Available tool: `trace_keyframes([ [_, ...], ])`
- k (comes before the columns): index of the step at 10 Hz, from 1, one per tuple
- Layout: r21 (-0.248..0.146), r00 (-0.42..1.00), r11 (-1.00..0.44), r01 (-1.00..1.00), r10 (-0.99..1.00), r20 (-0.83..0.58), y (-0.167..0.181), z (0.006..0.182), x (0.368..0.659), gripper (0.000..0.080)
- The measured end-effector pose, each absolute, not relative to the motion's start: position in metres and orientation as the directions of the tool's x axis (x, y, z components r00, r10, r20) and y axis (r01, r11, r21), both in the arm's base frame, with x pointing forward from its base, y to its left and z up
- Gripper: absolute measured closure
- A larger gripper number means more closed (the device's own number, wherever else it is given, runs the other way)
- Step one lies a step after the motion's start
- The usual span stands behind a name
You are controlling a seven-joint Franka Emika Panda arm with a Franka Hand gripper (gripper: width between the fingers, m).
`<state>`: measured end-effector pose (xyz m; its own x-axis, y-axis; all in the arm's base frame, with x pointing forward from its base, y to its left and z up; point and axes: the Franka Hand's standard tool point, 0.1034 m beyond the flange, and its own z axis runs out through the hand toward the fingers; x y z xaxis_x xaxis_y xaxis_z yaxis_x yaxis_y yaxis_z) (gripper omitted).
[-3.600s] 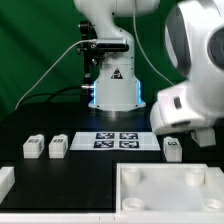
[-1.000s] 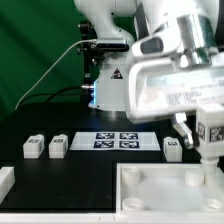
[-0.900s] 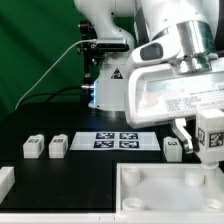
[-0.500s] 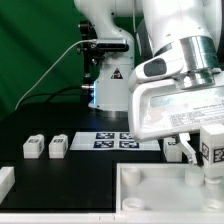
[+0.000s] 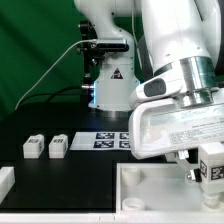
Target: Assemble one leg
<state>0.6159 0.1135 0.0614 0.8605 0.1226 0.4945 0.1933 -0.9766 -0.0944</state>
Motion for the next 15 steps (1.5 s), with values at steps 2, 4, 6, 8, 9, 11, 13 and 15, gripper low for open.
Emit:
trace_keyframes([
  [2,-0.094,0.856,-0.976,0.197,0.124,0.502,0.117,0.061,0.616,0.0508],
  [4,-0.094,0.855,-0.976,0.196,0.123,0.504,0.117,0.061,0.618,0.0508],
  [6,-0.090,0.857,-0.978,0.189,0.120,0.501,0.110,0.056,0.619,0.0508],
  [8,-0.091,0.862,-0.978,0.185,0.117,0.494,0.108,0.050,0.617,0.0508],
  [9,-0.089,0.854,-0.979,0.185,0.115,0.508,0.110,0.050,0.617,0.0508],
  [11,-0.077,0.829,-0.983,0.166,0.097,0.550,0.116,0.045,0.616,0.0508],
  [13,-0.053,0.824,-0.987,0.149,0.094,0.559,0.117,0.044,0.615,0.0508],
  [15,-0.042,0.832,-0.994,0.104,0.064,0.551,0.119,0.044,0.615,0.0508],
])
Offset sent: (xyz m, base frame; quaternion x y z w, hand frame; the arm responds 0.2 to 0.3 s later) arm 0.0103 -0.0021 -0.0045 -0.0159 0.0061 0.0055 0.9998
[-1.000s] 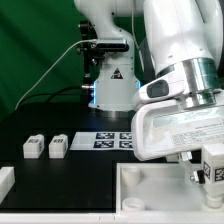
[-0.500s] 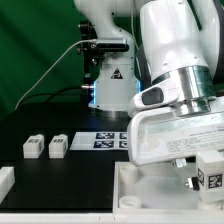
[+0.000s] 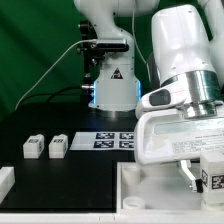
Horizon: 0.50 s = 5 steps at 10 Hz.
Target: Assemble one leg
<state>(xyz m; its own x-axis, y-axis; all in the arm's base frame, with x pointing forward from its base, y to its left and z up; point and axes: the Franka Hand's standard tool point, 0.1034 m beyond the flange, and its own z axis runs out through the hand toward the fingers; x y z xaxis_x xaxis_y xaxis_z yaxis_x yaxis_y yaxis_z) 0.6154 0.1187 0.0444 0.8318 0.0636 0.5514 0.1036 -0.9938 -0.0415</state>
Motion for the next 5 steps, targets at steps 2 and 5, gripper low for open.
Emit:
trace_keyframes([
  [2,-0.021,0.840,-0.995,0.098,0.071,0.538,0.1177,0.0445,0.6158,0.0508],
  [5,-0.022,0.843,-0.995,0.097,0.071,0.533,0.1170,0.0425,0.6147,0.0259],
])
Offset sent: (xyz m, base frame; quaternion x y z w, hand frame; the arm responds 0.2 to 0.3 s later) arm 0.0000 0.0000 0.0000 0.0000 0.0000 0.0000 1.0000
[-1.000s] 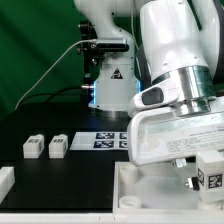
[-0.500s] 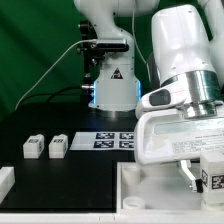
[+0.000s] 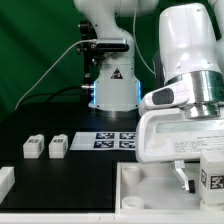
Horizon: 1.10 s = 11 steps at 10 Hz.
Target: Assemble one leg
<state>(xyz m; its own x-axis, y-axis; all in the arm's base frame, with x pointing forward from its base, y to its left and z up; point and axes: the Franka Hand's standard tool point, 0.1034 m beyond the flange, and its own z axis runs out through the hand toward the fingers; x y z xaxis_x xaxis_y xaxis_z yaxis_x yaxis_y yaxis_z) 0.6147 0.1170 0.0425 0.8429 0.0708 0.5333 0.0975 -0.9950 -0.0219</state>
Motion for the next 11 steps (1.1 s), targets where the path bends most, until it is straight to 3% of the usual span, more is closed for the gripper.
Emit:
trace_keyframes([
  [1,-0.022,0.843,-0.995,0.097,0.071,0.533,0.117,0.042,0.615,0.0184],
  [3,-0.022,0.844,-0.995,0.097,0.071,0.532,0.117,0.042,0.614,0.0157],
  [8,-0.022,0.844,-0.995,0.097,0.071,0.531,0.117,0.041,0.614,0.0150],
  [11,-0.059,0.888,-0.993,0.104,0.066,0.455,0.117,0.079,0.614,0.0150],
])
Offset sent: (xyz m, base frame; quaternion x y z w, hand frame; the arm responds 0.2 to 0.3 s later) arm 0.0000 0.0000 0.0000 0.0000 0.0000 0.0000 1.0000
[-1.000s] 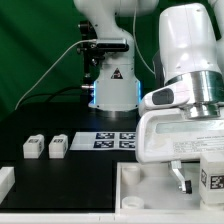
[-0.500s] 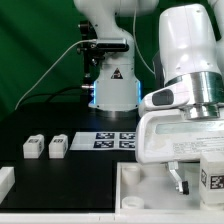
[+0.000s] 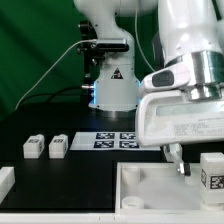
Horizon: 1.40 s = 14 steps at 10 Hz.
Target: Assemble one leg
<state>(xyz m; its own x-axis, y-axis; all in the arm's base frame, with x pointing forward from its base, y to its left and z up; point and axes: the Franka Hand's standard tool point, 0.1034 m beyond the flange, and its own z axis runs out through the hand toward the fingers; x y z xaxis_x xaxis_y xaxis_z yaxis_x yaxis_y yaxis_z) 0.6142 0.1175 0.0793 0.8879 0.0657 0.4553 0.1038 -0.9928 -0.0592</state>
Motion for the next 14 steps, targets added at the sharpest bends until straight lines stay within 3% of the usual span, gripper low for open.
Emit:
trace_keyframes([
  [1,-0.067,0.897,-0.993,0.099,0.060,0.439,0.115,0.085,0.617,0.0150],
  [3,-0.125,0.963,-0.987,0.100,0.064,0.260,0.121,0.093,0.621,0.0150],
  [5,-0.133,0.993,-0.986,0.102,0.093,0.071,0.120,0.086,0.625,0.0150],
  [6,-0.118,0.992,-0.988,0.102,0.110,-0.061,0.119,0.083,0.625,0.0150],
  [7,-0.110,0.995,-0.989,0.096,0.098,-0.013,0.117,0.080,0.643,0.0150],
  [9,-0.108,0.999,-0.994,0.033,0.037,-0.034,0.119,0.073,0.637,0.0150],
  [11,-0.108,0.999,-0.994,0.034,0.038,-0.033,0.118,0.074,0.638,0.0422],
  [12,-0.107,0.999,-0.994,0.034,0.037,-0.033,0.118,0.073,0.638,0.0508],
  [14,-0.107,0.999,-0.994,0.024,0.027,-0.034,0.117,0.073,0.638,0.0508],
])
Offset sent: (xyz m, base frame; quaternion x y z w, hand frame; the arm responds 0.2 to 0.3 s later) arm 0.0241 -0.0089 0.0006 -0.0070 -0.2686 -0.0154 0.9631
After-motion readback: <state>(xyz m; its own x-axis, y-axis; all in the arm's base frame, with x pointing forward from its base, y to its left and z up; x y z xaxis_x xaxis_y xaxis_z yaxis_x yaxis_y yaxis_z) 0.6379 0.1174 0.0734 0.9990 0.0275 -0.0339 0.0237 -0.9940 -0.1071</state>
